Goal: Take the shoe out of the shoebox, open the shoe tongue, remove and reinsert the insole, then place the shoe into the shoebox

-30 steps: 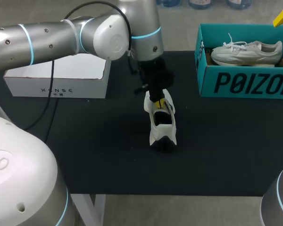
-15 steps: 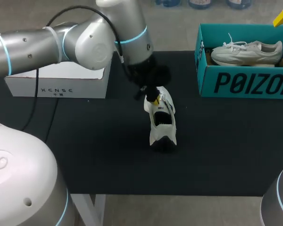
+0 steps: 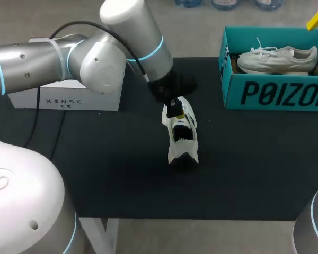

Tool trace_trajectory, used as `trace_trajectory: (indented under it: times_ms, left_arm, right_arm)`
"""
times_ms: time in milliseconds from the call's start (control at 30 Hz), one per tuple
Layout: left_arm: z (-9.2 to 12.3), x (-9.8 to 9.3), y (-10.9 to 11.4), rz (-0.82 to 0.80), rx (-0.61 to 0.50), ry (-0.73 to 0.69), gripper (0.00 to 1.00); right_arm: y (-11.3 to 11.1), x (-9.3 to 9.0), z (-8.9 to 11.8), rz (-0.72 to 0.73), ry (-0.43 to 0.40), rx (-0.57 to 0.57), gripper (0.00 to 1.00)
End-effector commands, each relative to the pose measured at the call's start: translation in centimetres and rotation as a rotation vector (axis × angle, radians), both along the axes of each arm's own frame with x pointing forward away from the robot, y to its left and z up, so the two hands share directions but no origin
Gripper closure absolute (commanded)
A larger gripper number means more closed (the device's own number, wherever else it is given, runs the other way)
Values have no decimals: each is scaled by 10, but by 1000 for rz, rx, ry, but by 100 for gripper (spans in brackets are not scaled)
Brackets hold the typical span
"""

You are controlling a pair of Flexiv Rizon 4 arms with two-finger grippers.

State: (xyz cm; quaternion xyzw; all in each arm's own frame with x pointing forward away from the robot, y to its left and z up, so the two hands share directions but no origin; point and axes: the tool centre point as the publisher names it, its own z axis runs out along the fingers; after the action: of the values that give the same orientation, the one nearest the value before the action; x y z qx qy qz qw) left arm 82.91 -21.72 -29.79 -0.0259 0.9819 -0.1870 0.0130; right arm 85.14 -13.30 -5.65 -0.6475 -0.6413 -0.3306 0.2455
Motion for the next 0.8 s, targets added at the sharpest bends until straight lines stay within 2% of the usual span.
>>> trace_trajectory:
  times_ms: [33, 167, 300, 333, 367, 400, 433, 467, 533, 633, 800]
  left_arm:
    - [10, -9, 0, 45, 85, 143, 100]
    - [16, -17, -1, -11, 114, 200, 100]
    - [17, -23, -1, -73, 172, 198, 100]
    - [16, -24, -1, -78, 172, 201, 90]
    - [16, -25, -1, -76, 177, 195, 61]
    - [15, -27, -2, -92, 188, 186, 53]
    - [14, -28, -3, -92, 183, 185, 51]
    - [13, -30, -4, -103, 192, 166, 34]
    - [10, -33, -8, -107, 210, 136, 8]
    - [4, -37, -14, -123, 227, 116, 0]
    - [-4, -41, -16, -150, 229, 144, 0]
  right_arm:
    - [0, 2, 0, 2, 3, -3, 0]
    - [0, 2, 0, 2, 3, -3, 0]
    - [0, 2, 0, 2, 3, -3, 0]
    - [0, 2, 0, 2, 3, -3, 0]
    - [0, 2, 0, 2, 3, -3, 0]
    - [0, 2, 0, 2, 3, -3, 0]
    - [0, 2, 0, 2, 3, -3, 0]
    - [0, 2, 0, 2, 3, -3, 0]
    - [0, 2, 0, 2, 3, -3, 0]
    - [0, 2, 0, 2, 3, -3, 0]
    - [0, 2, 0, 2, 3, -3, 0]
